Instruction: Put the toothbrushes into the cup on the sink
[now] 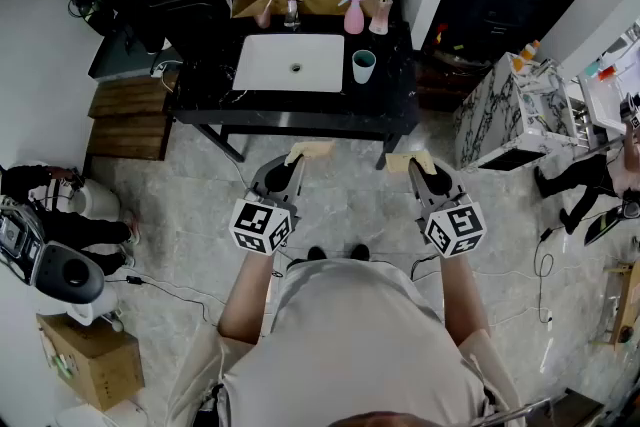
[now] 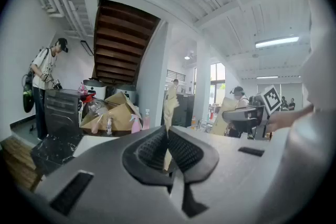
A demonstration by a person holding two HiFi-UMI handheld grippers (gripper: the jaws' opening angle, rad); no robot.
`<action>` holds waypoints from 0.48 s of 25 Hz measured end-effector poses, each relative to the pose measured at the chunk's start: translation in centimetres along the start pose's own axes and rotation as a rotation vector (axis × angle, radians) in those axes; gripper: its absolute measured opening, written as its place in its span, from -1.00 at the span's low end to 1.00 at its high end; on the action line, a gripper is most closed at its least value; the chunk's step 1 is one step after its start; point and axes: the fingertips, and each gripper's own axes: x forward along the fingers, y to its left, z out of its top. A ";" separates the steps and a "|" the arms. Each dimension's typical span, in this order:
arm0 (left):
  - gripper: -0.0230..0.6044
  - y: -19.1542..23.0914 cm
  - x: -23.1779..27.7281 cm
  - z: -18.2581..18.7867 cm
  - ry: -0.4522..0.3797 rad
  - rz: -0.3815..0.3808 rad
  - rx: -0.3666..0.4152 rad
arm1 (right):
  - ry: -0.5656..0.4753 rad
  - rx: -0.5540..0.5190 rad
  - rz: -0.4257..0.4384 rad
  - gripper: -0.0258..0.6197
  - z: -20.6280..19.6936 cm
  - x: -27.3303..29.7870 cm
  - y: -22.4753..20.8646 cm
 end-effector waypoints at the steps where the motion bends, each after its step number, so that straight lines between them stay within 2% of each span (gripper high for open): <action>1: -0.90 0.0 0.0 -0.1 0.001 0.001 0.000 | 0.000 -0.001 0.004 -0.69 -0.1 0.0 0.0; 12: -0.90 -0.6 0.6 -0.7 0.011 0.011 0.007 | -0.006 0.001 0.023 -0.69 -0.3 0.1 -0.6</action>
